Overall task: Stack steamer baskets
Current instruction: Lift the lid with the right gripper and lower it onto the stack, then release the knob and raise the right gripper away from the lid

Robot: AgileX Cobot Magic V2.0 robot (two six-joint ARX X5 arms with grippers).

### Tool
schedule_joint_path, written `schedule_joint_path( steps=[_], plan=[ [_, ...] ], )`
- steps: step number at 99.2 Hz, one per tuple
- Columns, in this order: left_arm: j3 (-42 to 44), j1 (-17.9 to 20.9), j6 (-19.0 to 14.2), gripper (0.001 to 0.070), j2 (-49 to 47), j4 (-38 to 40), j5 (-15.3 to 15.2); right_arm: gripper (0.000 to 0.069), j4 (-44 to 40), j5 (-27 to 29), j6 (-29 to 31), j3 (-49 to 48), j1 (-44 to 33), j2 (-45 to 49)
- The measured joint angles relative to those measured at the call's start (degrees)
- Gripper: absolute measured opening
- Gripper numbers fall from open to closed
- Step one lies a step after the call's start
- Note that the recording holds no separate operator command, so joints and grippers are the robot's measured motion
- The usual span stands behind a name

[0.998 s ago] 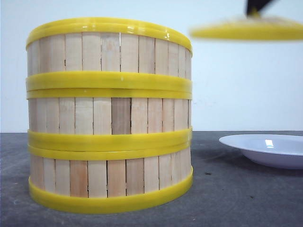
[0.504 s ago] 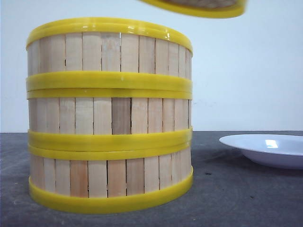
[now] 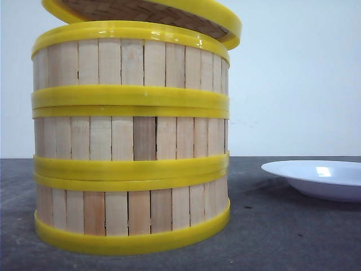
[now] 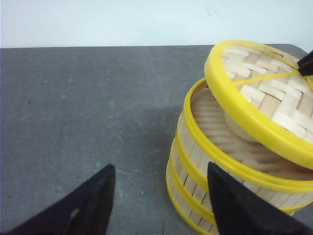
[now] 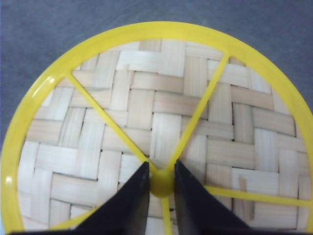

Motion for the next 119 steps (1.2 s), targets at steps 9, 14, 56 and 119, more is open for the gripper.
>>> schedule_joint_path(
  steps=[9, 14, 56, 119],
  plan=[
    [0.00, 0.00, 0.00, 0.0358, 0.00, 0.00, 0.02, 0.0056, 0.00, -0.02, 0.00, 0.04, -0.02, 0.76],
    [0.00, -0.02, 0.00, 0.0358, 0.00, 0.00, 0.00, 0.0056, 0.00, -0.07, 0.00, 0.04, 0.00, 1.33],
    [0.00, 0.00, 0.00, 0.0358, 0.00, 0.00, 0.00, 0.0056, 2.36, -0.28, 0.00, 0.11, 0.02, 2.84],
    [0.00, -0.02, 0.00, 0.0358, 0.00, 0.00, 0.02, 0.0056, 1.20, -0.33, -0.02, 0.20, 1.46, 5.31]
  ],
)
